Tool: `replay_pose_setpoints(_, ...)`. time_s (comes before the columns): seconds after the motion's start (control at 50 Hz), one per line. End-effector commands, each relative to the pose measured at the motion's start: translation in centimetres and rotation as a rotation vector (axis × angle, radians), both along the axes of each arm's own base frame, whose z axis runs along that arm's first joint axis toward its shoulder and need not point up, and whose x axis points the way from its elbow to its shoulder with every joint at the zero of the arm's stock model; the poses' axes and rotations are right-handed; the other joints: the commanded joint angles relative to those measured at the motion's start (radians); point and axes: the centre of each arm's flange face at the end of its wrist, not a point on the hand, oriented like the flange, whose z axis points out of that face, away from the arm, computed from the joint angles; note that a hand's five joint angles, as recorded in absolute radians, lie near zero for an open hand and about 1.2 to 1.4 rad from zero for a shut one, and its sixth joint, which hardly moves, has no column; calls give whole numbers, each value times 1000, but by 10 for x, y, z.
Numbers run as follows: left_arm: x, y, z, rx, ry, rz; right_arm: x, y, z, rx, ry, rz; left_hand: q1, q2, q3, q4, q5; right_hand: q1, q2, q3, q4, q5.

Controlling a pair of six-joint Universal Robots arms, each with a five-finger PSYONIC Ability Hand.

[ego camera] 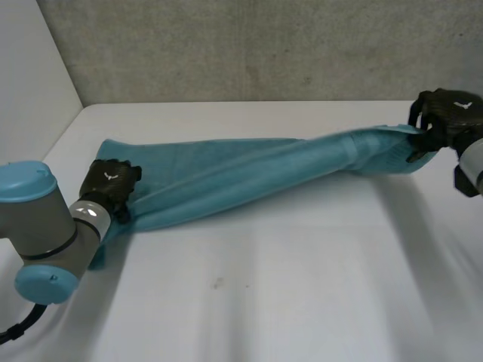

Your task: Fold the laundry

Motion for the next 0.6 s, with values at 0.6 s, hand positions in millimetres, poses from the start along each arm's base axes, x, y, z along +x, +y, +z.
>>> replay_pose_setpoints(0.6,49,28,49,-38,-116,186,-31,12,-3,111,291,2,943,946,944,949,948,426,224,212,205,243)
